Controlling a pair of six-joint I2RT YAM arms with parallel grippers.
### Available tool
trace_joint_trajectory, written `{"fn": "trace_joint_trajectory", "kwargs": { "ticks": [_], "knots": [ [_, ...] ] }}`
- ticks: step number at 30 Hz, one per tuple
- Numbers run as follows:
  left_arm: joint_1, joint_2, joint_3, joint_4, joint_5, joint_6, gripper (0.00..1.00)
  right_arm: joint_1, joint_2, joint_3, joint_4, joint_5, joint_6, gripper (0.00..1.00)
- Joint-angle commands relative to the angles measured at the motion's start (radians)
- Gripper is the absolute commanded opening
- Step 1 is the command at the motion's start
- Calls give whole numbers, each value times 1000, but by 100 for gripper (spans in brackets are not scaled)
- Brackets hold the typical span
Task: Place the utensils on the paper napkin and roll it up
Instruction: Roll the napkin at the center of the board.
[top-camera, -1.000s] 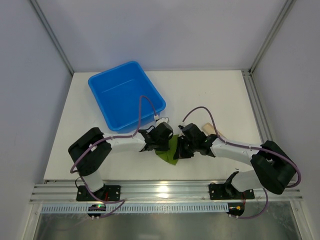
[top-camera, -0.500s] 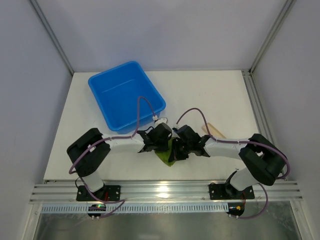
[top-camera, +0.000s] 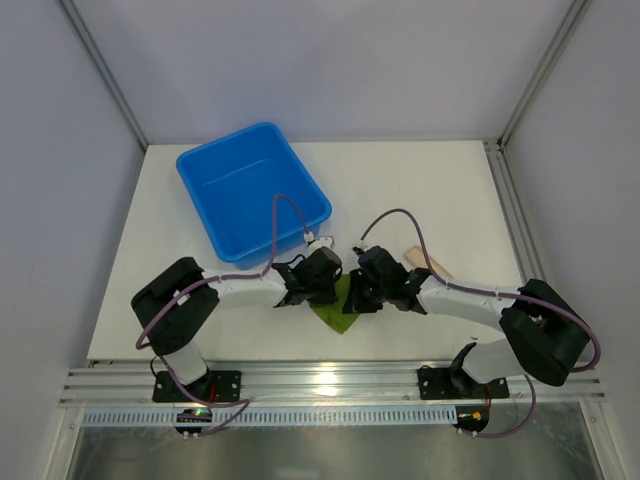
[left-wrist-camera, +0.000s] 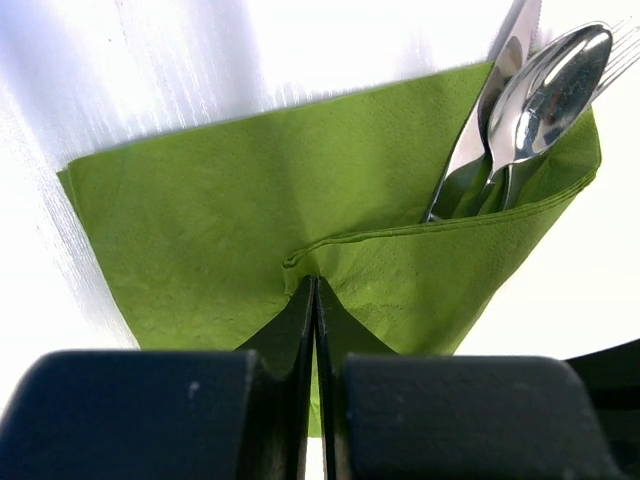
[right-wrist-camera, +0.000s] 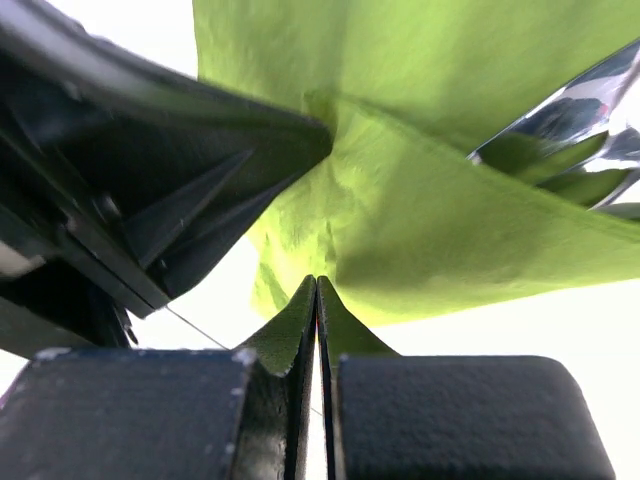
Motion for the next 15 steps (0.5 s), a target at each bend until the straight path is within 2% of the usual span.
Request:
{"fn": "trace_joint_trajectory", "kwargs": {
  "ticks": [1, 7, 15],
  "knots": [
    [2, -23, -43, -26, 12, -10, 0, -17, -25, 63, -16, 61, -7, 4],
    [2, -44, -68, -9, 25, -29, 0, -20, 14, 123, -19, 71, -10, 4],
    [2, -66, -95, -7, 29, -40, 0, -23, 145, 146, -7, 70, 2, 4]
  ]
}}
